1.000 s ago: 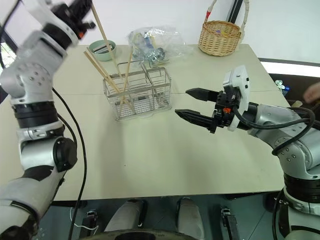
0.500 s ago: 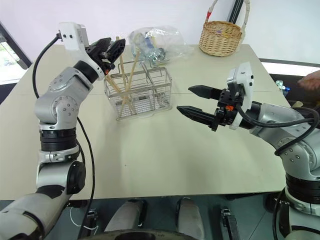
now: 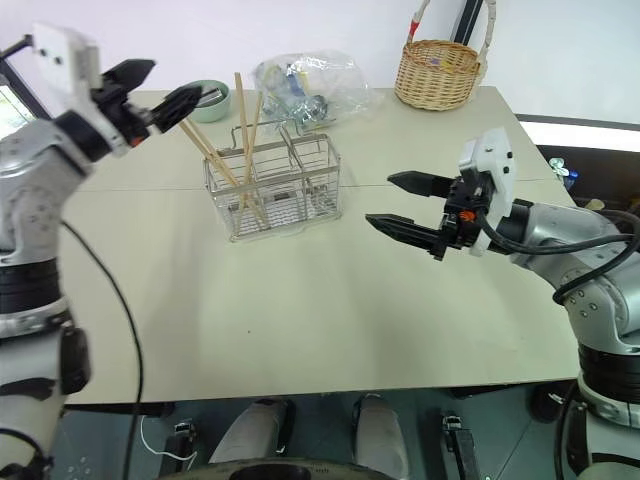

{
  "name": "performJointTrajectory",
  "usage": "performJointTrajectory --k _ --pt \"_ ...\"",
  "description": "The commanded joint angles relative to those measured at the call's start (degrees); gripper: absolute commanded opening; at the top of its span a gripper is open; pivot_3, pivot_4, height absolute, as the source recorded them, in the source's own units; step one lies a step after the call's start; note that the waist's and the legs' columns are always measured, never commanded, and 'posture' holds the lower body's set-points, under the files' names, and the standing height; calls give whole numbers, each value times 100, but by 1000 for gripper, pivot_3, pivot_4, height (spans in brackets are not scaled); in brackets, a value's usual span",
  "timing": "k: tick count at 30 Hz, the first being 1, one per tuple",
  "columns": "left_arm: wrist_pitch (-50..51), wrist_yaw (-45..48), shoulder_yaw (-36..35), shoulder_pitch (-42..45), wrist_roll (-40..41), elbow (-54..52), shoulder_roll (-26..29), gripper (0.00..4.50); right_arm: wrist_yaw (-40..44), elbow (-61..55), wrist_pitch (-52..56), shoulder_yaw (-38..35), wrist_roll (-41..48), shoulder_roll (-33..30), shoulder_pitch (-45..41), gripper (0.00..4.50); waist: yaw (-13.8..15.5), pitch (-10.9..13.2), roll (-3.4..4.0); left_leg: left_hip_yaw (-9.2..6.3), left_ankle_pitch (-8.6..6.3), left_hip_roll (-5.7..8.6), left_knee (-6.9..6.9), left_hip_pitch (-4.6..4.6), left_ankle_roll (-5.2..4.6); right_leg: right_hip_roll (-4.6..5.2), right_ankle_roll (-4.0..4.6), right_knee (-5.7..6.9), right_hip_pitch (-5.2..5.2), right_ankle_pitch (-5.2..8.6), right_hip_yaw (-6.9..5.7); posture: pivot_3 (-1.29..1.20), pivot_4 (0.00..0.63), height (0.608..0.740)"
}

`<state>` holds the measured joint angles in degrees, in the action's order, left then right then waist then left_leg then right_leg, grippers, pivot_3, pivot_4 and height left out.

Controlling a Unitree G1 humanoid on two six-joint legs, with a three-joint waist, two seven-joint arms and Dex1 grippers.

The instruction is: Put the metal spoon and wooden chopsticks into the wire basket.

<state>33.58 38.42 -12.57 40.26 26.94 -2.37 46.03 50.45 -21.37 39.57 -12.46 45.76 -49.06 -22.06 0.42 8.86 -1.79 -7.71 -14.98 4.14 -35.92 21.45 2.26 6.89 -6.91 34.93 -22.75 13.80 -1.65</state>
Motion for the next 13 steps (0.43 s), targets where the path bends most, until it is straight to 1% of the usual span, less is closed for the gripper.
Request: performJointTrajectory --k 1,3,6,10,13 --pt "-491 870 -290 -400 -79 99 607 4479 209 104 -296 -115 -210 -111 27 3876 21 2 1 -1 0 0 0 0 0 0 1 0 0 0 0 0 150 688" --pt "-629 1357 -447 -774 -5 96 972 4479 300 177 -390 -131 -306 -125 73 3876 33 3 3 -4 0 -1 -2 3 0 1 17 -3 1 9 0 0 150 688" --pt "-602 1800 -666 -1204 169 -96 1305 4479 387 282 -491 -142 -420 -140 110 3876 43 7 7 -8 -1 -1 -2 7 -1 5 19 -14 3 10 -1 0 150 688" --pt "-569 1933 -907 -1576 188 -334 1479 4479 488 461 -603 -181 -552 -169 106 3876 32 18 25 -11 -2 -2 3 8 -2 3 23 -53 14 10 -2 0 150 688" --pt "-709 2032 -958 -1885 68 -524 1563 4479 505 532 -642 -148 -581 -132 51 3876 26 21 32 -7 -4 -2 5 8 -7 4 24 -62 17 7 -2 0 150 688"
